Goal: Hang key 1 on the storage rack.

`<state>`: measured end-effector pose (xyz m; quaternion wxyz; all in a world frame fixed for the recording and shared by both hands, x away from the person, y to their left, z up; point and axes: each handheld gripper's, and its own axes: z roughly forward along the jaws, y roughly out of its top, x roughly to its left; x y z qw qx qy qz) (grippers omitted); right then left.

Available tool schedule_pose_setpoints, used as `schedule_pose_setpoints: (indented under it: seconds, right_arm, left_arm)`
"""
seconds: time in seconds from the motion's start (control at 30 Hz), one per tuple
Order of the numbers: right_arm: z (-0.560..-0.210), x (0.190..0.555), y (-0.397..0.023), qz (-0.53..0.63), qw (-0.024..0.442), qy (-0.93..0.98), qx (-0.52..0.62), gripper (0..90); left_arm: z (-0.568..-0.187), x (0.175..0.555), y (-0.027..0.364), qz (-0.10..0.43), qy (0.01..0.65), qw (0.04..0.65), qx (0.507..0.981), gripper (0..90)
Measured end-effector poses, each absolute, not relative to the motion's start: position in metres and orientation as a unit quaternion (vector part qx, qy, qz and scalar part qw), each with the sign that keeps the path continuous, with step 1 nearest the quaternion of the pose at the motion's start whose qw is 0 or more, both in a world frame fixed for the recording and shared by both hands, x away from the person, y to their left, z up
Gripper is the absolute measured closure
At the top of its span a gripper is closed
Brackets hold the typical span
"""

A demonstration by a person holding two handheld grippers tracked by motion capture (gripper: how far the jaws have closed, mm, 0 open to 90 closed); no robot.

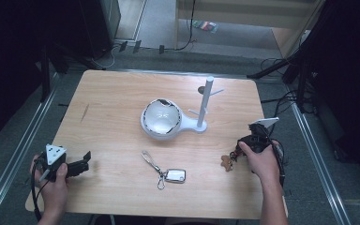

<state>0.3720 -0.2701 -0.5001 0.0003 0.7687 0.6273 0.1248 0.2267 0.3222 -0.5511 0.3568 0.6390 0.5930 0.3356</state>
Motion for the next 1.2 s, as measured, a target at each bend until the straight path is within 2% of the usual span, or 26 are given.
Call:
schedule_pose_setpoints:
  seconds: [0.13, 0.37, 0.57, 0.67, 0.97, 1.2]
  right_arm:
    - [-0.501, 0.373, -0.269, 0.131, -0.004, 0.623, 0.771, 54.2]
    - [-0.504, 0.375, -0.259, 0.119, 0.016, 0.632, 0.766, 60.0]
    - [-0.504, 0.374, -0.254, 0.123, 0.034, 0.639, 0.758, 68.0]
    - [-0.505, 0.371, -0.255, 0.147, 0.039, 0.647, 0.748, 75.8]
    - [-0.503, 0.362, -0.249, 0.182, 0.074, 0.674, 0.712, 80.8]
    - [-0.491, 0.355, -0.244, 0.211, 0.097, 0.679, 0.696, 81.2]
  left_arm:
    - [-0.551, 0.227, 0.322, 0.335, 0.593, 0.356, 0.640, 0.0]
    - [-0.551, 0.227, 0.322, 0.334, 0.593, 0.355, 0.641, 0.0]
    - [-0.551, 0.227, 0.322, 0.332, 0.593, 0.357, 0.641, 0.0]
    - [-0.551, 0.227, 0.323, 0.330, 0.594, 0.356, 0.641, 0.0]
    - [-0.551, 0.227, 0.323, 0.330, 0.594, 0.358, 0.641, 0.0]
    - [-0.551, 0.227, 0.323, 0.328, 0.594, 0.358, 0.641, 0.0]
